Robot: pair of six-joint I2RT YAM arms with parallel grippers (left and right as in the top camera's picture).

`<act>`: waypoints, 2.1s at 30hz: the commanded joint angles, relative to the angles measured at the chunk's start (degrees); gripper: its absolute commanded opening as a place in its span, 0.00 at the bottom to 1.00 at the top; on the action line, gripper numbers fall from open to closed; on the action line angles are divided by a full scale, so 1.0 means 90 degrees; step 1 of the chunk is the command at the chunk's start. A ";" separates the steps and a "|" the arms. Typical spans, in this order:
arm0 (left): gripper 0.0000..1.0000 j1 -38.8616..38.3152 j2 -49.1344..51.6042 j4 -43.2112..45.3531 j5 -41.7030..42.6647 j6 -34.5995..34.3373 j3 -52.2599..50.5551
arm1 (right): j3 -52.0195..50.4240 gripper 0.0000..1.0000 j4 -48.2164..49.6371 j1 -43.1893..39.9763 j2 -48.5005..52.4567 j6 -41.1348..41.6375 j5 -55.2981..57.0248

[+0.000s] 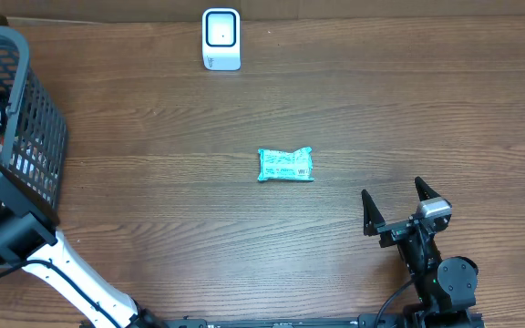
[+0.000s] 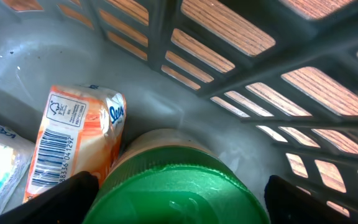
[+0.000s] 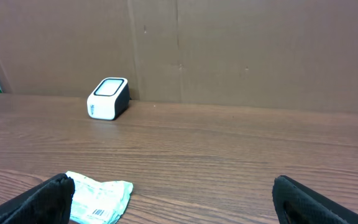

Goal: Scan the item barcode
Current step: 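Reach the left gripper into the basket and grasp the green-capped jar, then carry the green-capped jar with the left gripper to the scanner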

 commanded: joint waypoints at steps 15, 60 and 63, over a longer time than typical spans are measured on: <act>0.47 -0.0032 -0.0374 -0.0425 -0.0095 0.0112 0.0471 | -0.0068 1.00 0.0032 -0.0007 -0.0058 -0.0010 -0.0027; 0.43 -0.5865 -0.1528 -0.4845 -0.0063 0.0503 0.1523 | -0.0068 1.00 0.0032 -0.0007 -0.0058 -0.0010 -0.0027; 0.40 -0.6101 -0.0954 -0.4823 -0.0146 0.0481 0.1520 | -0.0068 1.00 0.0032 -0.0007 -0.0058 -0.0007 -0.0027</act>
